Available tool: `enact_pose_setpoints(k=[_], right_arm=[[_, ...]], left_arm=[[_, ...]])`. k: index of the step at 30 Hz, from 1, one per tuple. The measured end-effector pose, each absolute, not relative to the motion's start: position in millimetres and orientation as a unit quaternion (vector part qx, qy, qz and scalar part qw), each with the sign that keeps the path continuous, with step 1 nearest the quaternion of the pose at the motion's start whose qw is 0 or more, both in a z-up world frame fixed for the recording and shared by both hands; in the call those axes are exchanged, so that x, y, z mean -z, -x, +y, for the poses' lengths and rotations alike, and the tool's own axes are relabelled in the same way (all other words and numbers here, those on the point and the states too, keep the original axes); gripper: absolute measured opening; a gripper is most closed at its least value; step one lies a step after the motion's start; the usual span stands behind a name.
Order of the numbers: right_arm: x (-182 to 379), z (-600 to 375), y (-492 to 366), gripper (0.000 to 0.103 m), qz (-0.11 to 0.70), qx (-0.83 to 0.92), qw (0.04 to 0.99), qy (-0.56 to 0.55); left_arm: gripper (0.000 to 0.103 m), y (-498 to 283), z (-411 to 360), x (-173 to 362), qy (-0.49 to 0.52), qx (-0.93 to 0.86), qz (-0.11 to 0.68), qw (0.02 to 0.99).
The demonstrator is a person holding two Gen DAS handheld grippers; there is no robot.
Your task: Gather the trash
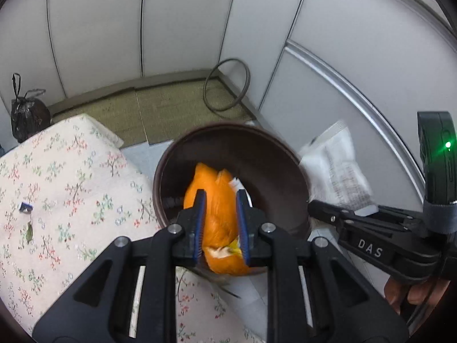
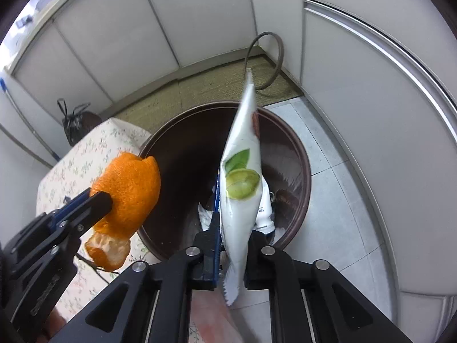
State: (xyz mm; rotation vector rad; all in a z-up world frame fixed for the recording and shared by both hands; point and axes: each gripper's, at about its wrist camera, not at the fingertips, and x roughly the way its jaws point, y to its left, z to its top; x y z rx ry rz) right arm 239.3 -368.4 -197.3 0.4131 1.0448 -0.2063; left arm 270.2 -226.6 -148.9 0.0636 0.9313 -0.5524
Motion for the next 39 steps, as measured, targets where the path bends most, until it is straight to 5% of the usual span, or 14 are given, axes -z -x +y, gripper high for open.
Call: enact_pose_setpoints(k=[2,3,6,28,39], right_arm=[[196.0,-373.5,-236.5,0.025,0.490,0.095,0.841,-0.208],[193.9,-374.6,-235.0,0.036,0.486,0.094,0.842,-0.215],[185.0,-376.7,-228.8,0.067,0.464,0.098,0.851,-0.224],[136.2,-335.0,-185.4,0.080,0.444,0.111,0.867,-0.196],[101.4,-289.5,-157.5,0.090,0.437,0.138,0.883,-0.104]], left_arm=[[0.048,-267.1,-225.7,143.8,-0.035,0.263,0.434,0.861],[0.059,-264.9,-223.0,139.1,-0.038,0.262,0.425,0.866],[0.063,-260.6,-216.8,128.2,-0.042,0.259,0.415,0.871],[0.103,-199.9,-120.1,80.4,-0.045,0.197,0.390,0.898],[0.103,-160.4,-80.4,65.5,-0.042,0.152,0.383,0.910]])
